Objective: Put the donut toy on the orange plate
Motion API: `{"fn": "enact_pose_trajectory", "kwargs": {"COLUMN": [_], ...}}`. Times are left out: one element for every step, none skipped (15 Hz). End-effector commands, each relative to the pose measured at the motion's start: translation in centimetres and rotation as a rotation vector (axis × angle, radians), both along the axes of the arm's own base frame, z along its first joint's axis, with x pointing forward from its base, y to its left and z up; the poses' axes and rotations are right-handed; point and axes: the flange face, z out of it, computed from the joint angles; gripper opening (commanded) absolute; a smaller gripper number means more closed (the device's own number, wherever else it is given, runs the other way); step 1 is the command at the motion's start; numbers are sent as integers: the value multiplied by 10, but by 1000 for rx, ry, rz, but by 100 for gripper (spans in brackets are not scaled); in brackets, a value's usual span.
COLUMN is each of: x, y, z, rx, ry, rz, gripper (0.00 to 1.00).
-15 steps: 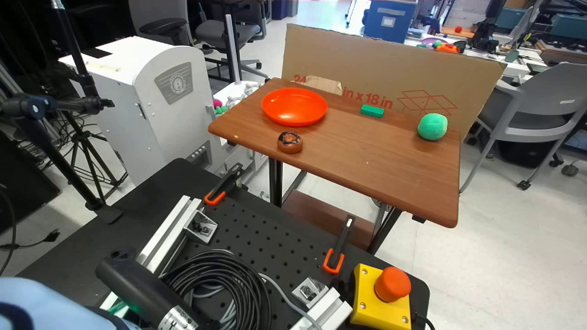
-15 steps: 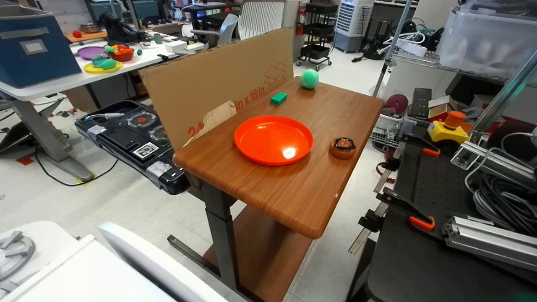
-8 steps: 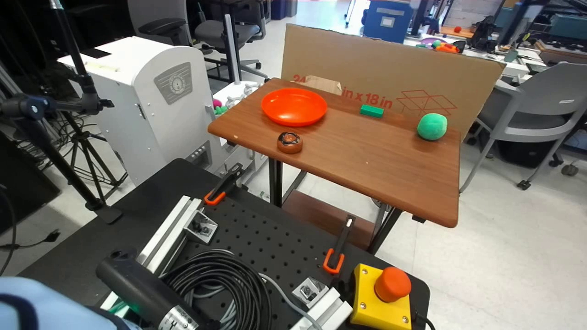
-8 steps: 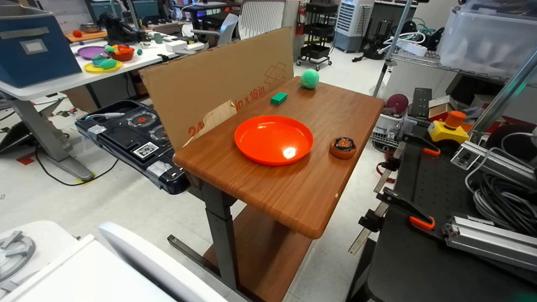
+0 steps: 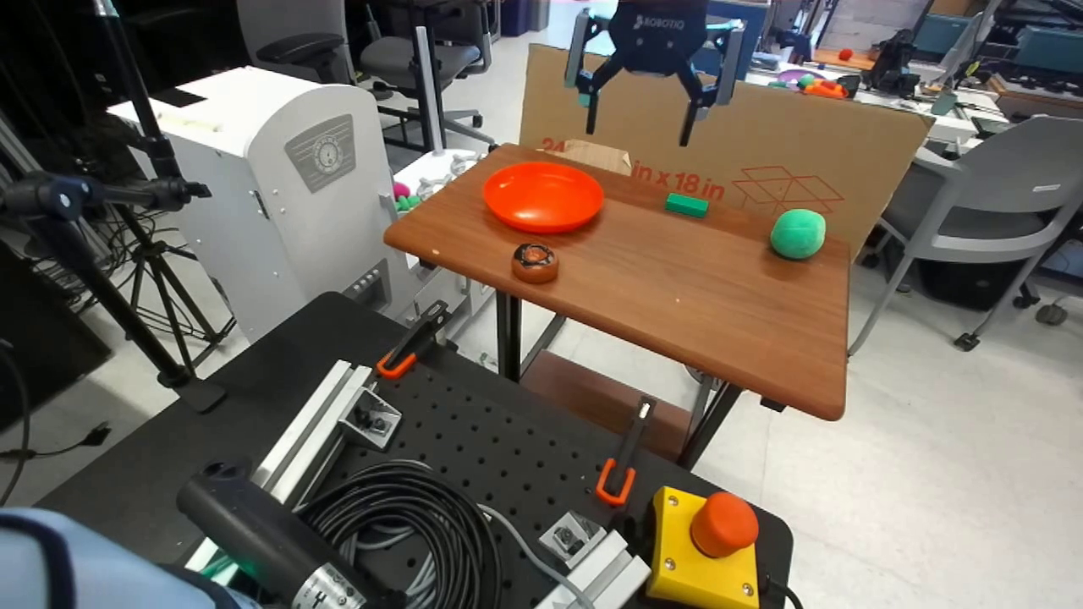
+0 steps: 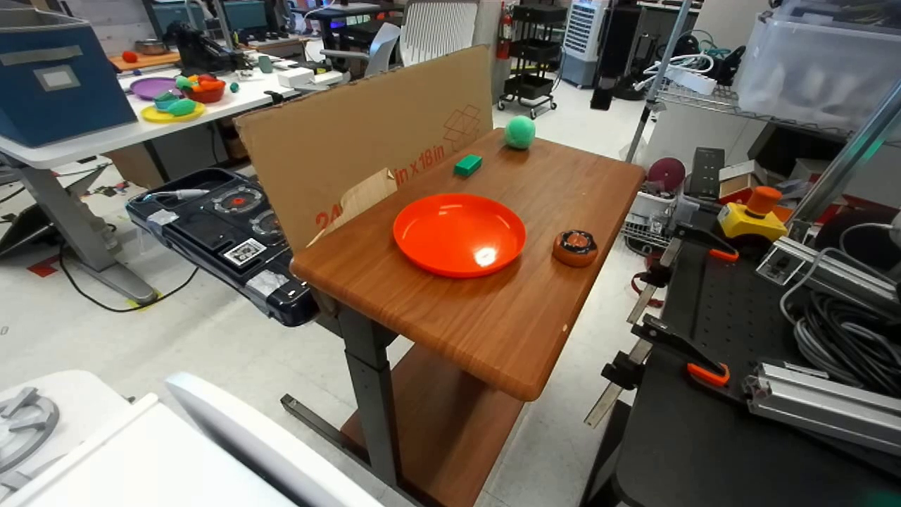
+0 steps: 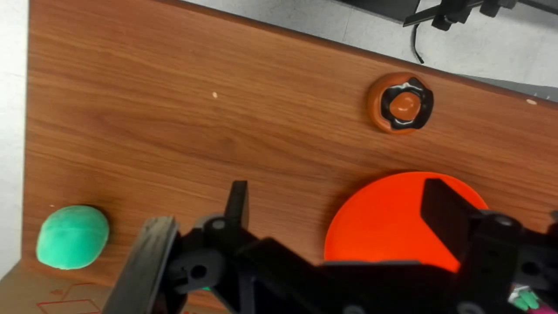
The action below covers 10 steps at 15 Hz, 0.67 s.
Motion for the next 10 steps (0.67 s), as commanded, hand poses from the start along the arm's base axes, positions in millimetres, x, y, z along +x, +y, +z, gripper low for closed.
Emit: {"fn": "enact_pose_trajectory", "kwargs": {"x": [4,3,3,2,2,0,-2,-3,-4,-5], "y": [35,43,51,57,62,66,70,72,75,78], "z": [-42,-54,-66,-78,-87,-98,-108,-117,-126,-133], "rx": [5,4,2,-6,-9,-12,-21,-26,-30,-26], "ry": [-17,-11,-2,20,33,57,74,93,109,132], "rz": [54,58,61,69,72,77,86,95,106,111], "gripper": [100,100,100,100,100,100,100,100,100,100]}}
